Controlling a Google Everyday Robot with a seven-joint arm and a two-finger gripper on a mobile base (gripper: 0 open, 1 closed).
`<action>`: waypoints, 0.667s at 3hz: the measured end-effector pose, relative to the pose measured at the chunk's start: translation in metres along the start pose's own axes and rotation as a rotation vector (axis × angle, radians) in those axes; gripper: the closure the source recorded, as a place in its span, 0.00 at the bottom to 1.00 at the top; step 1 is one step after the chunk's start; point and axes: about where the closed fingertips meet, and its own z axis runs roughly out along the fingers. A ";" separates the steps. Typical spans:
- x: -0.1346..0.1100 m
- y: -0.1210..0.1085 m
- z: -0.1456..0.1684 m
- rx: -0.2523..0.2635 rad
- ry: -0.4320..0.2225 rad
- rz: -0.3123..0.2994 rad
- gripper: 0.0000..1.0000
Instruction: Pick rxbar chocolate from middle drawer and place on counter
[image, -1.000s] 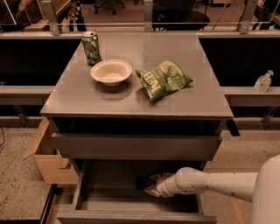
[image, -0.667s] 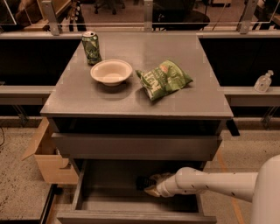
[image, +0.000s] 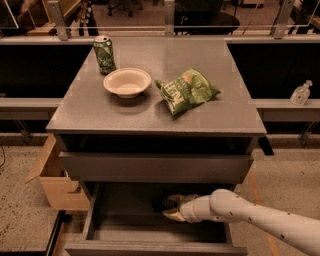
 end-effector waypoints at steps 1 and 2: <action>-0.026 0.002 -0.018 -0.006 -0.091 -0.057 1.00; -0.039 0.003 -0.021 -0.076 -0.132 -0.080 1.00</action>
Offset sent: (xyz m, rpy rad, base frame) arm -0.0031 0.0163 0.0608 0.1697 -0.0207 0.2271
